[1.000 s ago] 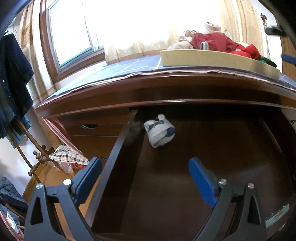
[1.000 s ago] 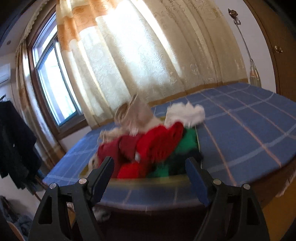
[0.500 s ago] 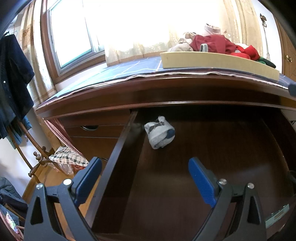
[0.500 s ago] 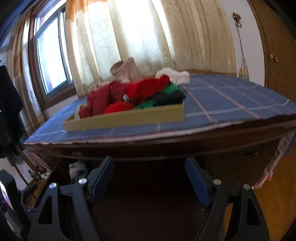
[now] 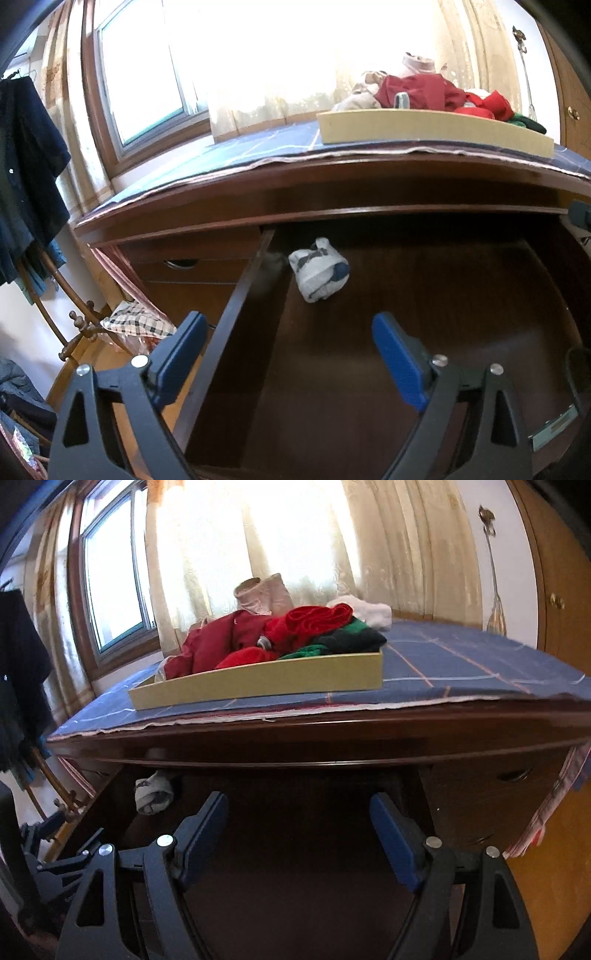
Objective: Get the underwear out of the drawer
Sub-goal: 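Move the right tool back down into the drawer toward the white-grey sock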
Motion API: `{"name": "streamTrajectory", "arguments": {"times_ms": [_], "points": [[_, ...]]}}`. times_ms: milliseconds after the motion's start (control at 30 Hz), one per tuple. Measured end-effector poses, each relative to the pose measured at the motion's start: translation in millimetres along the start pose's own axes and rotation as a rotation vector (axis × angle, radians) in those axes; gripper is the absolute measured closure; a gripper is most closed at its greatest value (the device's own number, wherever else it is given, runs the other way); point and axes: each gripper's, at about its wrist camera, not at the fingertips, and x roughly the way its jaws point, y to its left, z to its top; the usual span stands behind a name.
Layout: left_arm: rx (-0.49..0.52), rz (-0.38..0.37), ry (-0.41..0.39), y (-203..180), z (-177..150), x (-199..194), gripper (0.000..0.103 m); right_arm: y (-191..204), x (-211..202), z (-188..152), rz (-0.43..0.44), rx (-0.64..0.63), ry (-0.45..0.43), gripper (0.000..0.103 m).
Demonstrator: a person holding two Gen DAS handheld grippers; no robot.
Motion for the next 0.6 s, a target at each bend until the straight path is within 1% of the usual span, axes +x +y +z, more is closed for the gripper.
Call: {"name": "streamTrajectory", "arguments": {"times_ms": [100,167,200,233,267,367,467,533,567,600], "points": [[-0.013,-0.002,0.002,2,0,1,0.01,0,1,1,0.013,0.0,0.009,0.022],[-0.016,-0.006,-0.002,2,0,-1,0.01,-6,-3,1,0.045,0.042,0.023,0.022],[-0.013,-0.01,0.002,2,0,0,0.01,-10,-13,2,0.092,0.082,0.015,0.022],[-0.012,-0.01,0.001,1,0,0,0.01,-12,-23,4,0.115,0.096,0.002,0.022],[-0.012,-0.005,-0.001,1,0,0,0.01,-11,-37,8,0.12,0.088,-0.016,0.022],[-0.015,-0.007,-0.003,2,0,0,0.01,-8,-91,22,0.076,-0.016,-0.084,0.022],[-0.023,-0.008,-0.005,2,0,0,0.01,-11,-147,34,-0.043,-0.122,-0.149,0.022],[-0.023,-0.009,-0.002,1,0,1,0.01,-16,-173,39,-0.102,-0.158,-0.164,0.022],[-0.025,-0.01,0.0,2,0,2,0.01,-18,-180,40,-0.112,-0.17,-0.168,0.017],[-0.029,-0.008,0.0,2,0,2,0.01,-19,-185,41,-0.109,-0.187,-0.165,0.008]]}}
